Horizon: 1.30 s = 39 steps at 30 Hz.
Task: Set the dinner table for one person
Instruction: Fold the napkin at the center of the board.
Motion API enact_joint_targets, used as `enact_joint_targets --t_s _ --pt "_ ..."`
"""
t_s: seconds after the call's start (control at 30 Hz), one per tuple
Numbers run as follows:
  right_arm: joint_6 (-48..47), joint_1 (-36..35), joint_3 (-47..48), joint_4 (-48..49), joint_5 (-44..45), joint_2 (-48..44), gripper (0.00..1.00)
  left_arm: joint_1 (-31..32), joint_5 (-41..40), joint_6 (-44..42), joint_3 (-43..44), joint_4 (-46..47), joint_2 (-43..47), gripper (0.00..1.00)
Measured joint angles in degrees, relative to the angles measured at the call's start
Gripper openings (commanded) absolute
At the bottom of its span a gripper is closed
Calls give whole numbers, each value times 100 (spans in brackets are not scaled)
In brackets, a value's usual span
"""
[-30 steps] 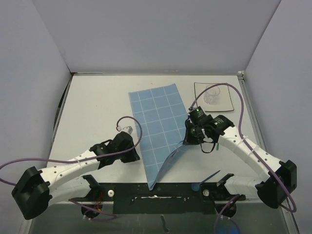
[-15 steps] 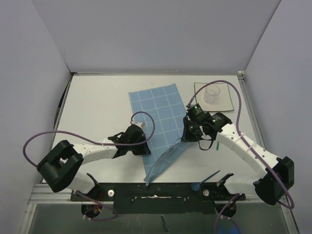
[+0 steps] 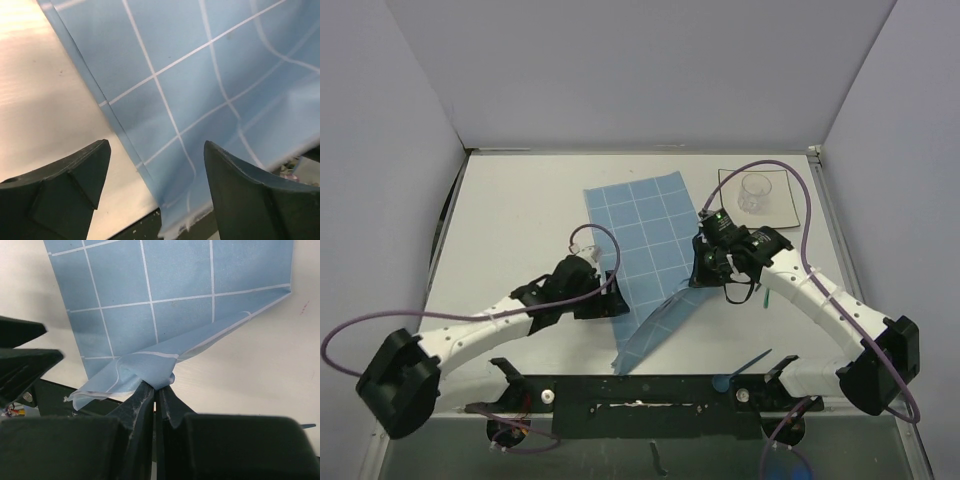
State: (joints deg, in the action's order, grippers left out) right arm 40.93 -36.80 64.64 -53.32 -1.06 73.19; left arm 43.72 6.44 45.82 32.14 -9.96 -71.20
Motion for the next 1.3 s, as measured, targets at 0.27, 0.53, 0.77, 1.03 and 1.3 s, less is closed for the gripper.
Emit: enact_joint_targets --t_s 0.27,0.53,0.77,1.03,1.3 --pt "0 7 -81 79 -9 35 0 -343 229 -138 20 -824 1895 72" --pt "2 7 -181 144 -17 55 0 -317 769 280 -876 -839 2542 65" --pt "17 7 -256 157 -15 42 0 -184 1421 577 -1644 -789 3635 65" --pt "109 7 -387 203 -17 42 0 -96 2092 756 -2114 -144 3407 65" --pt "146 7 -387 229 -22 42 0 -66 2144 352 -2002 264 1897 66"
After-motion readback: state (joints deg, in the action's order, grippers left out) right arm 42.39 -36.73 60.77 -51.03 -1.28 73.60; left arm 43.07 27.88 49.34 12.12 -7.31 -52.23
